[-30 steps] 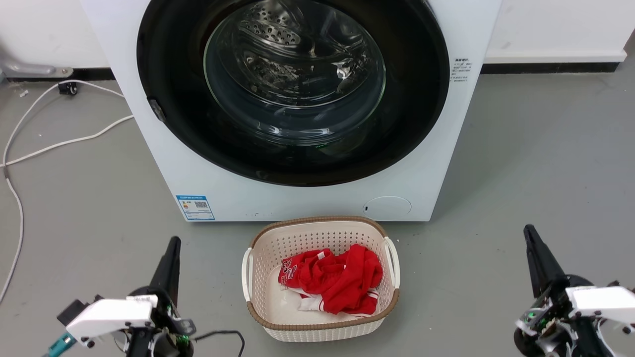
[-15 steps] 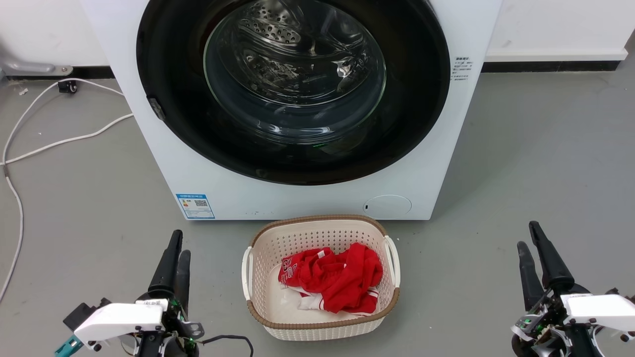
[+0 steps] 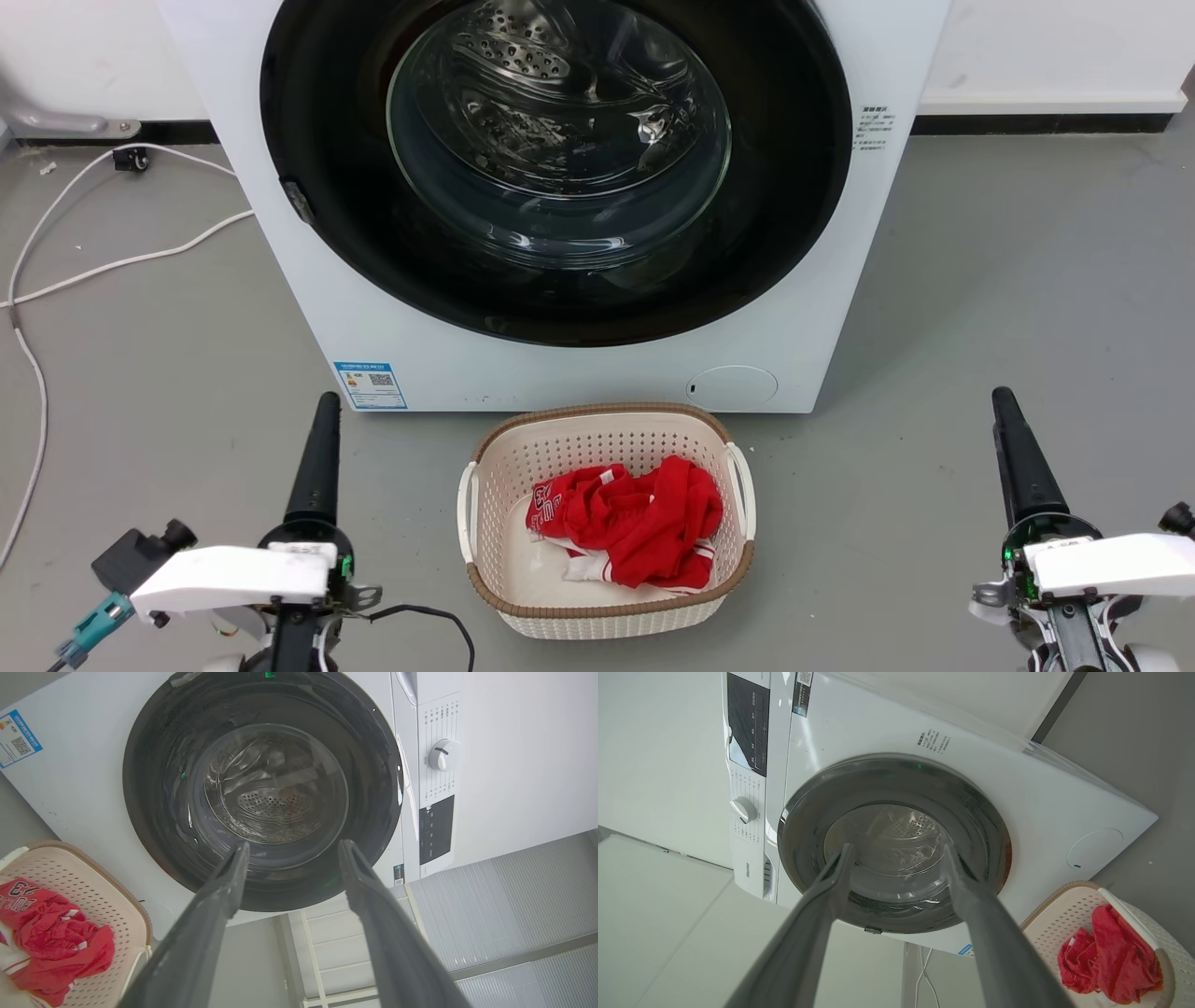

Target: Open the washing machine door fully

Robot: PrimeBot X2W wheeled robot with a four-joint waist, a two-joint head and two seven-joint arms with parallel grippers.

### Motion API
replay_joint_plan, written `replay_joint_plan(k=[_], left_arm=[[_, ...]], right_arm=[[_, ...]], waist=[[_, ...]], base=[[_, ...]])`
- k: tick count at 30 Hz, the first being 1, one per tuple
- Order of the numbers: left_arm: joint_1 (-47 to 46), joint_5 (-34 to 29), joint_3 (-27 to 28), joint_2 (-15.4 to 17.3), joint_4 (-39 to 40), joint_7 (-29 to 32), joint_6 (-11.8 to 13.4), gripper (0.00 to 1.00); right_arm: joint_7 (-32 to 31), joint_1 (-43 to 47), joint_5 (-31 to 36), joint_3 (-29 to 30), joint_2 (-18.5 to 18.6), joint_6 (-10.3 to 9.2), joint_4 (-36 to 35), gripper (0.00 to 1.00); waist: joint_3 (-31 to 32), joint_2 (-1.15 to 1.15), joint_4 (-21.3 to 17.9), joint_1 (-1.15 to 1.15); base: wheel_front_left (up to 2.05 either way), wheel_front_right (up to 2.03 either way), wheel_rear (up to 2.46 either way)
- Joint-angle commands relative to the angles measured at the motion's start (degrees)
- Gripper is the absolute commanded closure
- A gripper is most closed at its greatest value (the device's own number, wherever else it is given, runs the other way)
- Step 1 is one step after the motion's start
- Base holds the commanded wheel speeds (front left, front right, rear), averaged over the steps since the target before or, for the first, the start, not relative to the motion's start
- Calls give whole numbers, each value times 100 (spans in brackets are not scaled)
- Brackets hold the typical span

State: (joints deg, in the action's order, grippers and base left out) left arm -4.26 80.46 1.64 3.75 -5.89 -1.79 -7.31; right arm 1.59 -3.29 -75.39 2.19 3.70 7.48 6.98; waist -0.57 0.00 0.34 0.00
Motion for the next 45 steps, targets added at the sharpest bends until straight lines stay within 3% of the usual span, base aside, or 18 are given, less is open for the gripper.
replay_joint_plan(k=[1,21,45], left_arm=[[-138,-339,-63,17,177,-60,-10,0],[38,-3274,-227,-11,362,-430,22,0],[115,-5395,-459,-30,264,-787,171,0]], right_arm=[[67,-42,352,-17,10,1,-207,0],[417,176,3223,-175,-17,1,-521,0],[434,339,5081,-220,-46,1,-775,0]], waist=[[0,0,2,0],[13,0,28,0],[7,0,45,0]], base=[[0,0,0],[0,0,0],[0,0,0]])
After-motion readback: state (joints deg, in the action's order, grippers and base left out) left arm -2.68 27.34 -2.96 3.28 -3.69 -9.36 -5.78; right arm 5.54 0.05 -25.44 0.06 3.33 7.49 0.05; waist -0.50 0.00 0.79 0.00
